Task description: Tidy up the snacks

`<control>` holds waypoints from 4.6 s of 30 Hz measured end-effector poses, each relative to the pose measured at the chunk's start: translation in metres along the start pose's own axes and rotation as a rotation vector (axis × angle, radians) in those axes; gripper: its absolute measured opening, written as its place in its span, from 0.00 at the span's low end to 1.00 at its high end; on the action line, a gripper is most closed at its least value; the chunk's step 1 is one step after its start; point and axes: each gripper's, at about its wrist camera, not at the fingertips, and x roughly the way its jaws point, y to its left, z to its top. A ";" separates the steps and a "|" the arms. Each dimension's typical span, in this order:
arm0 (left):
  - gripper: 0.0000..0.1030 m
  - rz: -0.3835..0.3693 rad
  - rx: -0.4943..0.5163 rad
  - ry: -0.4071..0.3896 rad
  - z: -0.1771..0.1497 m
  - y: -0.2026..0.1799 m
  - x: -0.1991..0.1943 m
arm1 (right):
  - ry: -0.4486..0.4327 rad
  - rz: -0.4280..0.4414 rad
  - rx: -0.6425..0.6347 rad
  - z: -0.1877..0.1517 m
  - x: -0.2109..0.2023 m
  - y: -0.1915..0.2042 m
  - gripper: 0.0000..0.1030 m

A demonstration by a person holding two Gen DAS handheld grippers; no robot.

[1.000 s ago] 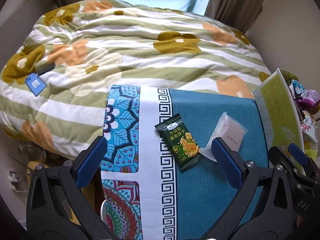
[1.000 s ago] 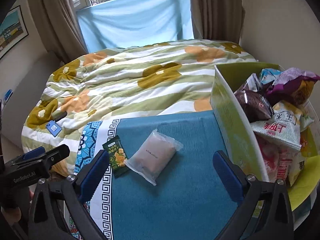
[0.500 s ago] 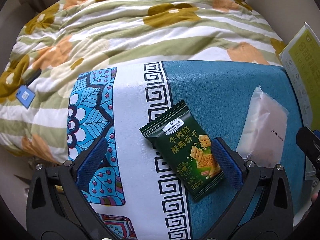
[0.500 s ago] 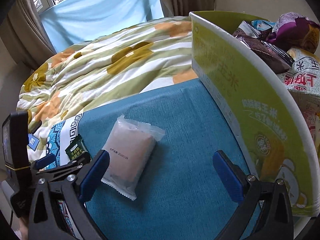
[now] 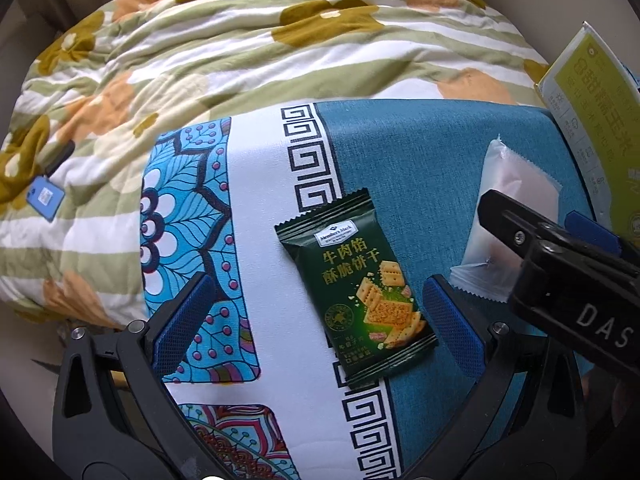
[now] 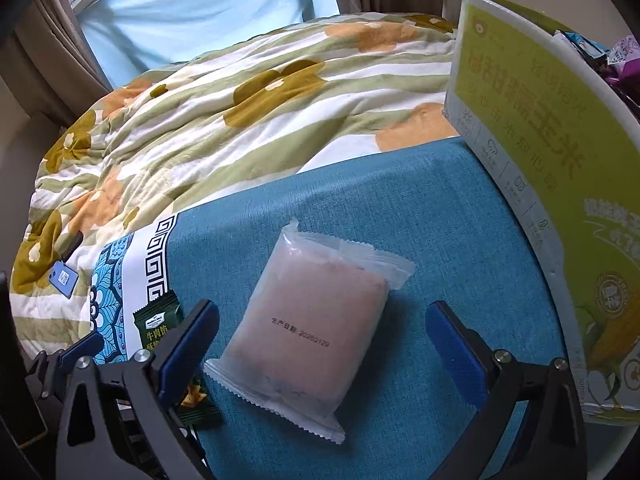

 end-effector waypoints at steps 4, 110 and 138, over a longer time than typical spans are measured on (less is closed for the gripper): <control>0.98 0.035 -0.021 0.016 -0.003 -0.001 0.010 | 0.030 -0.029 0.000 0.000 0.010 0.002 0.99; 1.00 0.027 -0.170 -0.361 -0.088 -0.283 -0.244 | -0.240 0.265 -0.278 0.018 -0.213 -0.328 0.59; 1.00 0.089 -0.116 -0.670 -0.226 -0.187 -0.392 | -0.521 0.124 -0.244 -0.132 -0.366 -0.227 0.95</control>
